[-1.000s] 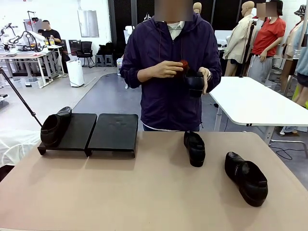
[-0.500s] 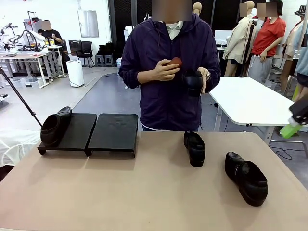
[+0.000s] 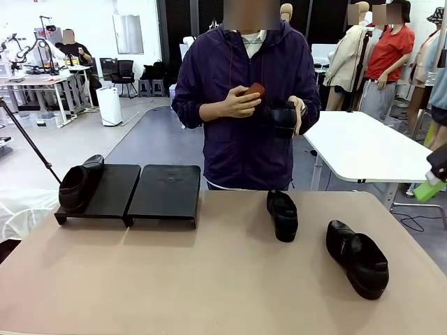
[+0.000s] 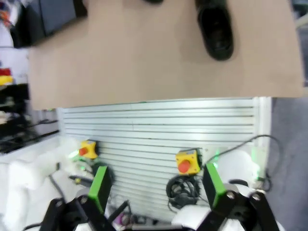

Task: Organize the shoes by placing them on the stand.
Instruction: Pick up one Shoe and place it in the middle of the table.

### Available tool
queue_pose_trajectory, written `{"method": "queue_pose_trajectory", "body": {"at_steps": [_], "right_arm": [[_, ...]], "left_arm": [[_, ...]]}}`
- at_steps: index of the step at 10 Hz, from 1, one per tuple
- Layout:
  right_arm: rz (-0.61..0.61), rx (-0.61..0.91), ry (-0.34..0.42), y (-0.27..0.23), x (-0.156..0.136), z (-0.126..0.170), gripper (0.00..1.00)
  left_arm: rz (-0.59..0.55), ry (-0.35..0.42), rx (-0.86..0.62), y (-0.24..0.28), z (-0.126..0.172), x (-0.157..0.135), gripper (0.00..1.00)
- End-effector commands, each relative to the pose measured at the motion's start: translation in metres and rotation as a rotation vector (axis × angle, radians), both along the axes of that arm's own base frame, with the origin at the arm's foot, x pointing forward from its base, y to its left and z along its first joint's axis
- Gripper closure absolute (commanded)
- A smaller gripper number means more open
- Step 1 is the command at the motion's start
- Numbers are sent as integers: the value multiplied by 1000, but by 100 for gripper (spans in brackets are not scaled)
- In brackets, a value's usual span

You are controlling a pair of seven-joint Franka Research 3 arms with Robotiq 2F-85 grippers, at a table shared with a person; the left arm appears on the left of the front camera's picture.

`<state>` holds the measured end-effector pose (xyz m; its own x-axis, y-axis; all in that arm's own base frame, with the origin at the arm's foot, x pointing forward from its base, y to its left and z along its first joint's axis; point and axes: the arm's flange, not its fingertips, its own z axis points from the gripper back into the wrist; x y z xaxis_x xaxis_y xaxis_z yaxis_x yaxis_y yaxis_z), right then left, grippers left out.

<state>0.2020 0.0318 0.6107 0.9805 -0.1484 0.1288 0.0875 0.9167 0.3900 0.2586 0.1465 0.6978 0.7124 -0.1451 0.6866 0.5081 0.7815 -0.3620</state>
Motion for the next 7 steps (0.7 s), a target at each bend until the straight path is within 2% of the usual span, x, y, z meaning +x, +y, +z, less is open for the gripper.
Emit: {"method": "queue_pose_trajectory", "body": {"at_steps": [1, 2, 3, 5, 6, 7], "right_arm": [[175, -175, 13, 58, 46, -12, 0], [226, -177, 31, 64, 65, -15, 0], [235, -169, 45, 58, 67, -11, 0], [297, -127, 1, 21, 62, 6, 0], [238, -124, -23, 1, 58, 12, 0], [235, -89, -4, -18, 54, 13, 0]], "left_arm": [[-15, -13, -12, -1, -2, -1, 0], [-15, -13, -12, -1, -2, -1, 0], [-15, -13, -12, -1, -2, -1, 0], [-15, -13, -12, -1, -2, -1, 0], [-15, -13, -12, -1, -2, -1, 0], [-15, -13, -12, -1, -2, -1, 0]]}}
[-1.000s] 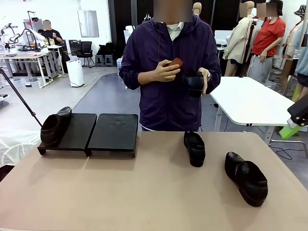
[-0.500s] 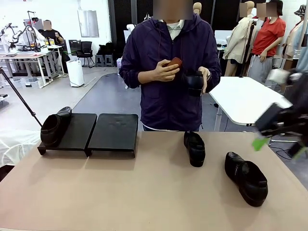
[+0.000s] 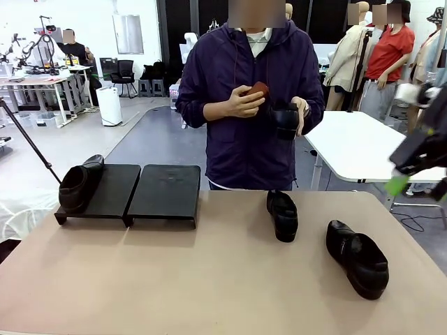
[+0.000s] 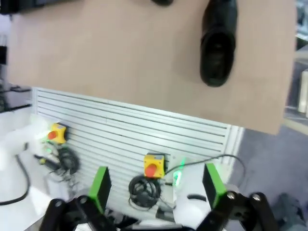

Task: Organize the shoes by placing them on the stand.
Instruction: Pick up one Shoe and place it in the middle of the table.

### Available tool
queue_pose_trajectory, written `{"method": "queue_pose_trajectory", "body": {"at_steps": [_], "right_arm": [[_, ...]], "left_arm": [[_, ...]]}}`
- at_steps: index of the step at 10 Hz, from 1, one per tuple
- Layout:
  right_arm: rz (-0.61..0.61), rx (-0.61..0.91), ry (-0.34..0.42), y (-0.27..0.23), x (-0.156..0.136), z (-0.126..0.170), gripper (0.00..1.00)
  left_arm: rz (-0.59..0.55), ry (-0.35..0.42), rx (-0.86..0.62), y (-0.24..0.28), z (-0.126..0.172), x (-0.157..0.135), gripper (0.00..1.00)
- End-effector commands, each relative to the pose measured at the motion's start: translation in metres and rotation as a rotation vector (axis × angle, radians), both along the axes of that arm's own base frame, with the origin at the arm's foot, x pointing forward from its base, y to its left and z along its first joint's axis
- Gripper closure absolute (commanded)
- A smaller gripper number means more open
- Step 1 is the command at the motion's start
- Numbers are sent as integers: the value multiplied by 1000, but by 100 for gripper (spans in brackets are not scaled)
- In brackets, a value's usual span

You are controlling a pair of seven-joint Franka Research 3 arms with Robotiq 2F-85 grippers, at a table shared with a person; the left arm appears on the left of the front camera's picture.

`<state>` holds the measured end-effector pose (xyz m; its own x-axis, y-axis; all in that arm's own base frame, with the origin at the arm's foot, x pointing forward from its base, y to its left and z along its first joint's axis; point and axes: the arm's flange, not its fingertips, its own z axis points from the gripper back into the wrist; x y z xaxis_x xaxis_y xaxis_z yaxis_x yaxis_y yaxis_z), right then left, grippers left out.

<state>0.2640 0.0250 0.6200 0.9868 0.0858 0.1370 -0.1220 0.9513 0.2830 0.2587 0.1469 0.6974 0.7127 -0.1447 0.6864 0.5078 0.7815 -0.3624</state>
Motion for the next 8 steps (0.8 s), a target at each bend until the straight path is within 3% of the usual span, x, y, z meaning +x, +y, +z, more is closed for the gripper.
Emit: {"method": "queue_pose_trajectory", "body": {"at_steps": [1, 2, 3, 4, 5, 8], "right_arm": [[4, 43, -4, -16, -5, 0, 0], [16, 46, 15, -13, 0, -5, 0], [-18, 43, -13, -12, 4, -7, 0], [-90, 45, -97, -9, 10, -7, 0], [-89, 53, -185, -3, 22, -14, 0], [-69, 34, -194, 27, 68, -40, 0]], "left_arm": [[-15, -14, -12, -1, -2, -1, 0], [-15, -14, -12, -1, -2, -1, 0], [-15, -14, -12, -1, -2, -1, 0], [-15, -14, -12, -1, -2, -1, 0], [-15, -14, -12, -1, -2, -1, 0], [-15, -14, -12, -1, -2, -1, 0]]}}
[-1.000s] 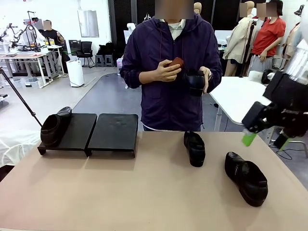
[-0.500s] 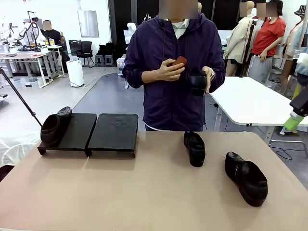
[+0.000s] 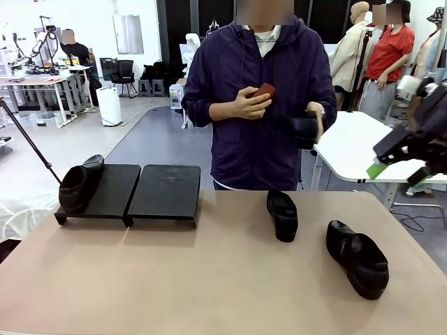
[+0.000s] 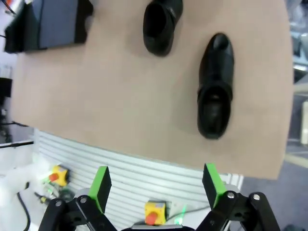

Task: Organize the shoes by placing them on the stand.
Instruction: Pick up one Shoe and place it in the middle of the table.

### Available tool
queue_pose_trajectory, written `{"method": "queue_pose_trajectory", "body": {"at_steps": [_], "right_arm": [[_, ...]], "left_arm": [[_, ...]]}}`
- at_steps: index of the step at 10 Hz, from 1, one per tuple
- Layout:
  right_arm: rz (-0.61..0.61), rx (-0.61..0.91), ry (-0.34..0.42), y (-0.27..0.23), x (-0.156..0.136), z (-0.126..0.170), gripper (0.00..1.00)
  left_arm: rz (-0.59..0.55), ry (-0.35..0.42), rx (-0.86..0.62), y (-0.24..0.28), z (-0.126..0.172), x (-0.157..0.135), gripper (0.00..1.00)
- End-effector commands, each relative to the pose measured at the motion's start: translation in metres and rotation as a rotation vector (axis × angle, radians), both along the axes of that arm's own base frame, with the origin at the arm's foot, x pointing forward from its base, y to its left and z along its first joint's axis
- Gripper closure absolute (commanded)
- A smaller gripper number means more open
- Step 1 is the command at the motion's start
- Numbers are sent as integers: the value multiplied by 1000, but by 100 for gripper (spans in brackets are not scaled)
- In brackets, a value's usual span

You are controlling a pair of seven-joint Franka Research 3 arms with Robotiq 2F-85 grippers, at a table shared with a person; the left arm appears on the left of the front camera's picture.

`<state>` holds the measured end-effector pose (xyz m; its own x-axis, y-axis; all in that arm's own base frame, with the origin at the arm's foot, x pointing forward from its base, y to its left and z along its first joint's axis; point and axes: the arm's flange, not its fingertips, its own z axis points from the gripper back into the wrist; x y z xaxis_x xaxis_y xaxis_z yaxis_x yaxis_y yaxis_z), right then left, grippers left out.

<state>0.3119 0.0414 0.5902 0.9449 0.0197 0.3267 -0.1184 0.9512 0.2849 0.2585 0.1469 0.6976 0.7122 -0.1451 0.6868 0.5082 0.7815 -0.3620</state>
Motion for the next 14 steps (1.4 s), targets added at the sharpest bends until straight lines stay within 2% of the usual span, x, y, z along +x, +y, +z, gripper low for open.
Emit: {"method": "queue_pose_trajectory", "body": {"at_steps": [1, 2, 3, 4, 5, 6, 7, 9, 11, 12, 14], "right_arm": [[-2, 4, -16, 25, 36, -19, 0], [20, 3, 18, 33, 43, -25, 0], [34, 36, 63, 19, 27, -8, 0], [37, 86, 119, -22, -19, 36, 0], [-51, 20, 153, -71, -74, 85, 0], [-124, -32, 193, -102, -110, 113, 0], [-179, -32, 238, -127, -136, 128, 0], [-232, 7, 251, -174, -181, 135, 0], [-180, 54, 245, -213, -215, 130, 0], [-219, 84, 258, -230, -227, 124, 0], [-216, 124, 255, -244, -234, 116, 0]], "left_arm": [[-15, -13, -12, -1, -2, -1, 0], [-15, -13, -12, -1, -2, -1, 0], [-15, -13, -12, -1, -2, -1, 0], [-15, -13, -12, -1, -2, -1, 0], [-15, -13, -12, -1, -2, -1, 0], [-15, -13, -12, -1, -2, -1, 0], [-15, -13, -12, -1, -2, -1, 0], [-15, -13, -12, -1, -2, -1, 0], [-15, -13, -12, -1, -2, -1, 0], [-15, -13, -12, -1, -2, -1, 0], [-15, -13, -12, -1, -2, -1, 0]]}}
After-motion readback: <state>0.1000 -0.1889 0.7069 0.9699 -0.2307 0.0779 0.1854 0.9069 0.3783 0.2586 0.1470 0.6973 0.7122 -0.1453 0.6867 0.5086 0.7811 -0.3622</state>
